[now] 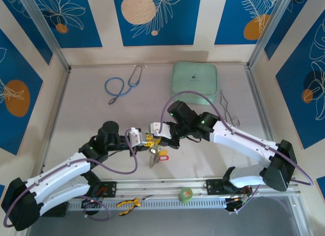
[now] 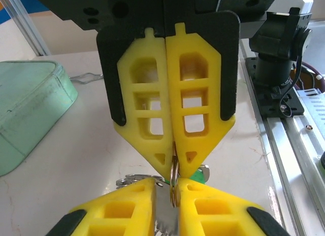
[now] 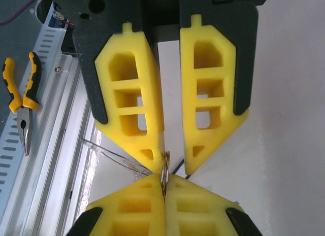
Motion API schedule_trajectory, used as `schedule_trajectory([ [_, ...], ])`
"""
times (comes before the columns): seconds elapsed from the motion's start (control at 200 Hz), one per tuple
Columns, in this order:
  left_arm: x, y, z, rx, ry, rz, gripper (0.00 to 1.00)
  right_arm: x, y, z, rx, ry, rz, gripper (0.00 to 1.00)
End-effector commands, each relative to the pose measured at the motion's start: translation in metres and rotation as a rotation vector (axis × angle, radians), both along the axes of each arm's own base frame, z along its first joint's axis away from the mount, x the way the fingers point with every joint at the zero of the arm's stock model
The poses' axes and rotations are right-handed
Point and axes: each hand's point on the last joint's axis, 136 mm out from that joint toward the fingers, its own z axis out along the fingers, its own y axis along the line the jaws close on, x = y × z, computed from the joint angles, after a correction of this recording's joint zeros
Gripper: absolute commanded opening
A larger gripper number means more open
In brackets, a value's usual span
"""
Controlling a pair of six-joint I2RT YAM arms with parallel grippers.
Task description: Put the keys on the keyring
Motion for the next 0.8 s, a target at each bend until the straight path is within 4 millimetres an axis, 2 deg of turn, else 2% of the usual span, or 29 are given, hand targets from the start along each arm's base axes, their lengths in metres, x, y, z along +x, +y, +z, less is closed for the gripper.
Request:
schedule_trajectory([
  [0.0,-0.002,-0.005,0.016,-0.026,-0.036,-0.029,0.15,-0.007,0.01,0.017,0.044,-0.019,0.052,0.0],
  [0.15,-0.003,-0.004,0.016,-0.029,-0.038,-0.034,0.01,-0.006,0.011,0.017,0.051,-0.018,0.041,0.0],
  [0.27,-0.004,-0.003,0.016,-0.036,-0.042,-0.032,0.0,-0.001,0.007,0.018,0.093,-0.003,-0.004,0.17],
  [0.39,-0.003,-0.003,0.016,-0.065,-0.036,-0.018,0.0,0.004,-0.002,0.015,0.135,0.05,-0.063,0.28],
  [0.57,-0.003,-0.002,0.013,-0.096,-0.024,-0.004,0.0,0.006,-0.013,0.001,0.144,0.098,-0.122,0.29],
  [0.795,-0.004,0.0,0.011,-0.099,-0.022,0.001,0.0,0.006,-0.013,0.002,0.161,0.111,-0.135,0.24],
])
